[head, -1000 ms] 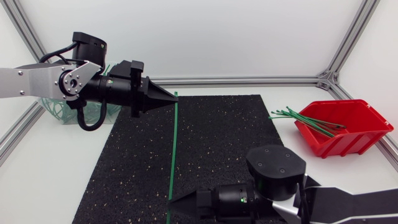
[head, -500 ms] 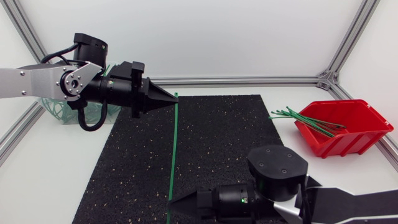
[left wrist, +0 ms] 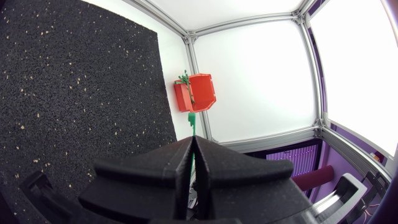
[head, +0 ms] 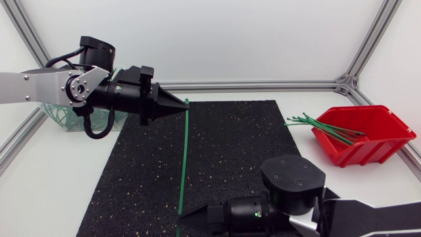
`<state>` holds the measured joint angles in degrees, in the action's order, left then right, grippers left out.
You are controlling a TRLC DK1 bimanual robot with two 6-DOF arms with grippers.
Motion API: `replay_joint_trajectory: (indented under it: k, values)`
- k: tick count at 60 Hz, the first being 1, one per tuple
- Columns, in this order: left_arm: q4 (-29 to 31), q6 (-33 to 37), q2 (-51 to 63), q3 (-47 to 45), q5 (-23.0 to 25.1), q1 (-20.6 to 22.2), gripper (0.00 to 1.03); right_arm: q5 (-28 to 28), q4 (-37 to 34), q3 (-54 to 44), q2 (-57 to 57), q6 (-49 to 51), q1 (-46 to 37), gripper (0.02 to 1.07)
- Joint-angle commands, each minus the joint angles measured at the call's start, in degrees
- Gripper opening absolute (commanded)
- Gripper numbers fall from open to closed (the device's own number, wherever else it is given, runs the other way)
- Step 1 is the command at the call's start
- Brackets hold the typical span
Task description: Take a green cable tie from the red box, thread the tail through the head to close it, then place it in the transparent bin on the left.
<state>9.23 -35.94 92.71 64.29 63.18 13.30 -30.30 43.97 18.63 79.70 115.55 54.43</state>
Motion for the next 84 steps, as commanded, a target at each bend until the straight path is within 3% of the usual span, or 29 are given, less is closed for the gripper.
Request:
replay_joint_trajectory:
  k: [1,15,43,60,68,84]
  values:
    - [0.6,0.9,1.2,2.1,0.5,0.4,0.04,-0.6,0.7,-1.5,-0.2,0.5,0.5,0.22]
    - [0.6,0.8,1.4,2.6,0.5,0.7,0.04,-1.1,0.2,-1.6,-0.3,0.5,0.3,0.08]
    - [-0.2,1.6,1.6,2.2,0.5,0.5,0.04,-0.5,-0.3,4.1,0.2,-9.8,-5.6,0.08]
    - [-0.4,2.9,0.8,0.8,0.5,0.5,0.04,5.2,-0.8,3.8,-2.5,-27.3,-6.2,0.08]
    - [-0.6,3.1,0.2,-0.2,0.5,0.7,0.04,8.3,-7.5,5.4,-6.0,-37.6,-6.2,0.08]
    - [-0.6,3.2,-0.8,-1.0,0.0,1.5,0.04,10.8,-10.2,4.0,-10.0,-51.5,-6.1,0.08]
